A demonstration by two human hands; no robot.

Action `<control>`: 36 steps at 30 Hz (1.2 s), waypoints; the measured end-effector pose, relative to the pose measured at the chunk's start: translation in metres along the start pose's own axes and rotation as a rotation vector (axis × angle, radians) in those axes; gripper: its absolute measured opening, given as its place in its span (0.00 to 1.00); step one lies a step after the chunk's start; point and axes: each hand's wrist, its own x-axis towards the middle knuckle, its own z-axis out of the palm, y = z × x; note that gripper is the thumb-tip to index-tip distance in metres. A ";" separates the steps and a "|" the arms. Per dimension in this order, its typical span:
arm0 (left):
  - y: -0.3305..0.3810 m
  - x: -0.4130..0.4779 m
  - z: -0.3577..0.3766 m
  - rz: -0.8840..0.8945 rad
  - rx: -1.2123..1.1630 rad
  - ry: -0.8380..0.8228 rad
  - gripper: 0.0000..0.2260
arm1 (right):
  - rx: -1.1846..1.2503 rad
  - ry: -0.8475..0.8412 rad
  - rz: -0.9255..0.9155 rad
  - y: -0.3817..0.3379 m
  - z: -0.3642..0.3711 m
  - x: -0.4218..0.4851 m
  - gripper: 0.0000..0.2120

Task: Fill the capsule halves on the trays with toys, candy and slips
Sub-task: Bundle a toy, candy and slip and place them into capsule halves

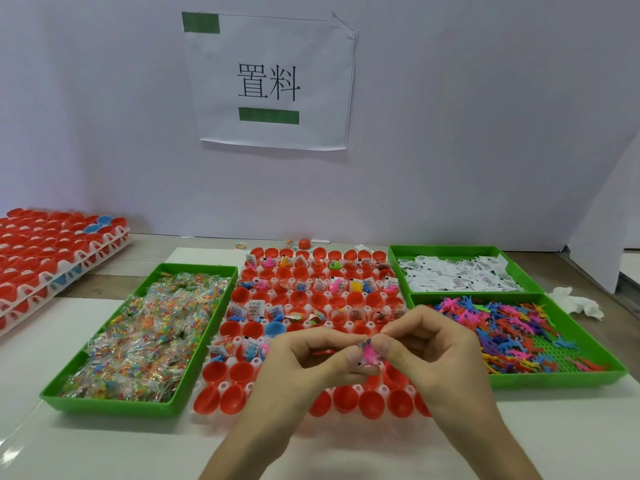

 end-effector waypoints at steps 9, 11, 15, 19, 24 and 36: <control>-0.005 0.002 -0.005 0.311 0.229 0.245 0.05 | -0.075 -0.100 0.034 -0.007 0.018 0.008 0.05; 0.000 0.003 -0.011 0.358 0.265 0.290 0.05 | -0.125 -0.138 0.020 -0.013 0.025 0.018 0.05; 0.014 0.002 -0.036 0.294 0.301 0.390 0.08 | -0.243 -0.230 -0.008 -0.021 0.045 0.046 0.03; 0.034 -0.008 -0.077 0.258 0.217 0.597 0.08 | -0.557 -0.403 -0.026 -0.008 0.065 0.065 0.02; 0.037 -0.009 -0.132 0.223 0.693 0.783 0.07 | -0.778 -0.583 -0.004 0.008 0.077 0.070 0.03; 0.000 -0.012 -0.165 0.058 1.129 0.662 0.06 | -0.871 -0.578 -0.004 0.022 0.085 0.077 0.08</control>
